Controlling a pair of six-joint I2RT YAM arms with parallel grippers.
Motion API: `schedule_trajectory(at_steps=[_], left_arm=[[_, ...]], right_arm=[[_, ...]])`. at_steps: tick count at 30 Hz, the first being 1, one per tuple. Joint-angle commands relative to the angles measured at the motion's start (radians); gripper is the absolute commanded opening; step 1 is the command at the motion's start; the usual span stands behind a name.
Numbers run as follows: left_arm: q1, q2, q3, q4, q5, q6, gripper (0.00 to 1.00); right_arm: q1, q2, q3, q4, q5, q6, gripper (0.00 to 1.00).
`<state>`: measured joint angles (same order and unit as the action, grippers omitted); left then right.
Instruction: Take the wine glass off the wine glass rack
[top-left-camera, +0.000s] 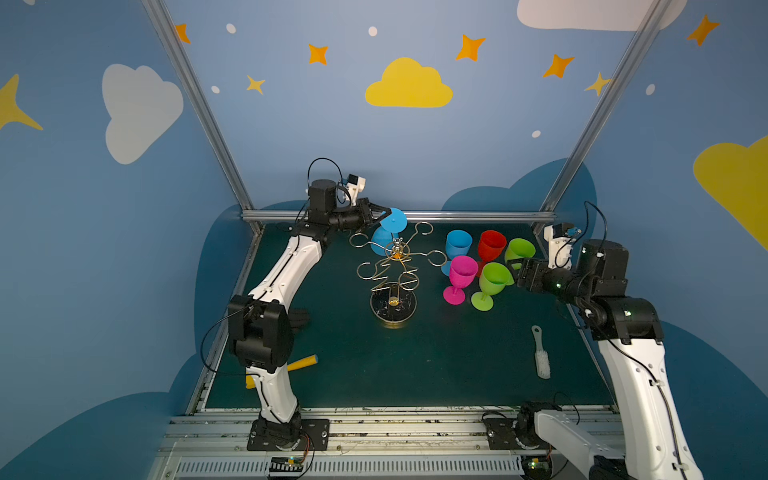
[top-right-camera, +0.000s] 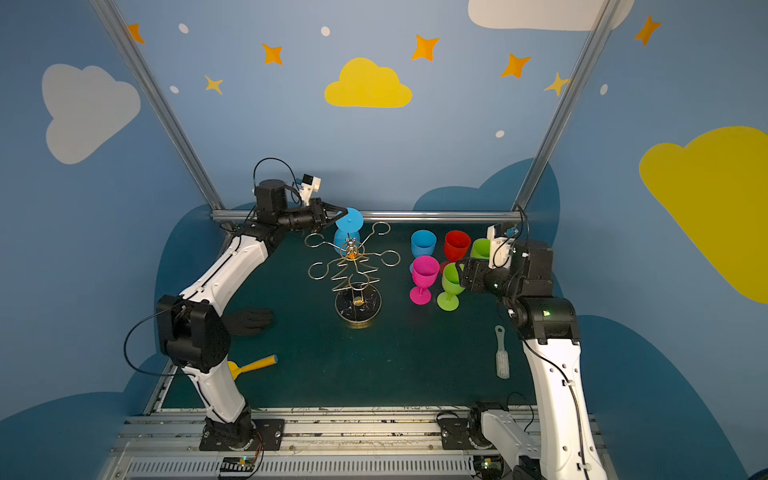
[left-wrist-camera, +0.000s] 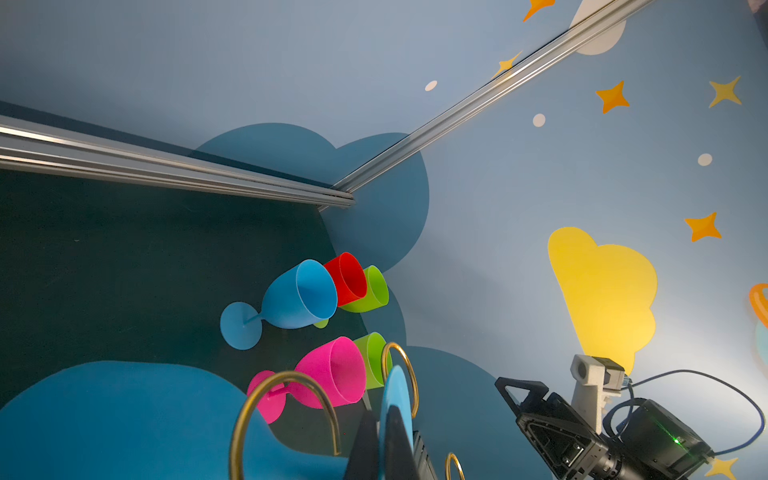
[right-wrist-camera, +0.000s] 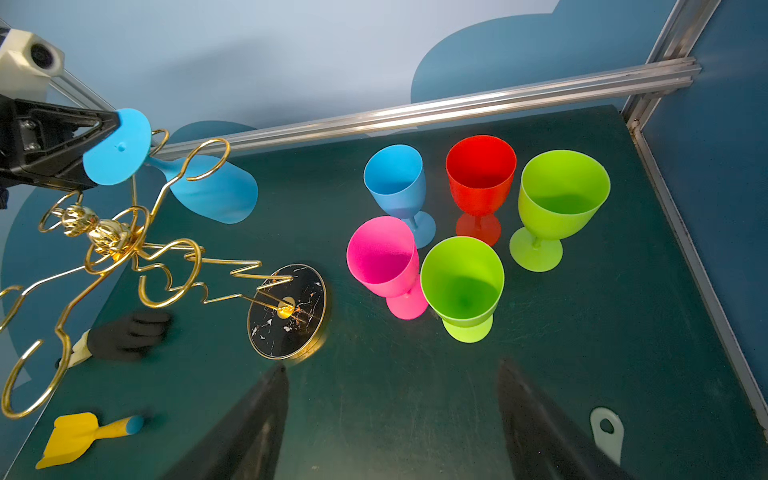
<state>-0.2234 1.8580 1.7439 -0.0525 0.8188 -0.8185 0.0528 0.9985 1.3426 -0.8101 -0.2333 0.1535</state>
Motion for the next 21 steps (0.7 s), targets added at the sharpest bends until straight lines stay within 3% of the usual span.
schedule_trajectory(at_steps=[1,21], left_arm=[[-0.011,0.025,0.052,0.009,0.025,0.001,0.03],[0.013,0.071,0.1,-0.017,0.03,0.016,0.03]], right_arm=[[-0.005,-0.02,0.032,-0.013,-0.009,0.005,0.78],[-0.005,0.001,0.053,-0.021,0.007,0.0,0.78]])
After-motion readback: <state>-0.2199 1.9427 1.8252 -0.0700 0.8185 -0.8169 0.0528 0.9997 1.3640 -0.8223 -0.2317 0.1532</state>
